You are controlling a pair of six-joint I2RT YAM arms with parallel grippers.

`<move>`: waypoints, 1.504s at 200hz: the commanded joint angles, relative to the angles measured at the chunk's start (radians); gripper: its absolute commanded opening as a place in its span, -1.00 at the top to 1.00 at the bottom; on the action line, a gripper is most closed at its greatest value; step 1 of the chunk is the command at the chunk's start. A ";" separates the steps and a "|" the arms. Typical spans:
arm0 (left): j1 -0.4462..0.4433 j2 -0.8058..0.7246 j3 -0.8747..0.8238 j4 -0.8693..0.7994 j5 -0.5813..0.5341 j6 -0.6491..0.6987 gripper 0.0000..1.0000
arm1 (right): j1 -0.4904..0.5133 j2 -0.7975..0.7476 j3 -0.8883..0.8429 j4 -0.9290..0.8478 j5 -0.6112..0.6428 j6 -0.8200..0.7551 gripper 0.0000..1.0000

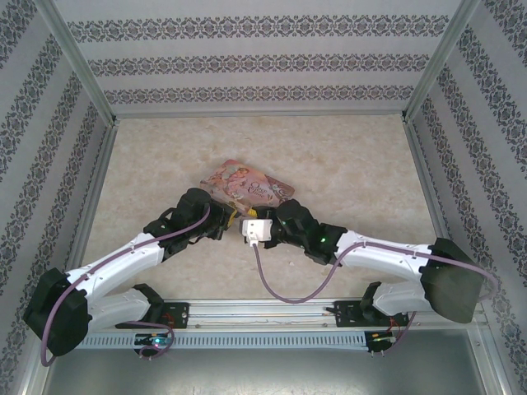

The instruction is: Unlock the padlock with the key

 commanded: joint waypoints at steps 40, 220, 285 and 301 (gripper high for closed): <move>-0.013 -0.031 -0.010 -0.029 -0.016 -0.025 1.00 | 0.008 0.054 0.056 0.001 -0.031 -0.007 0.30; -0.014 -0.018 -0.013 0.009 -0.010 -0.032 1.00 | 0.013 0.155 0.107 -0.011 -0.042 -0.020 0.46; -0.012 -0.013 -0.016 0.021 -0.004 -0.032 1.00 | 0.015 0.177 0.123 0.009 -0.036 0.000 0.58; -0.013 -0.012 -0.016 0.024 -0.003 -0.032 1.00 | 0.015 0.180 0.122 0.014 -0.034 0.010 0.63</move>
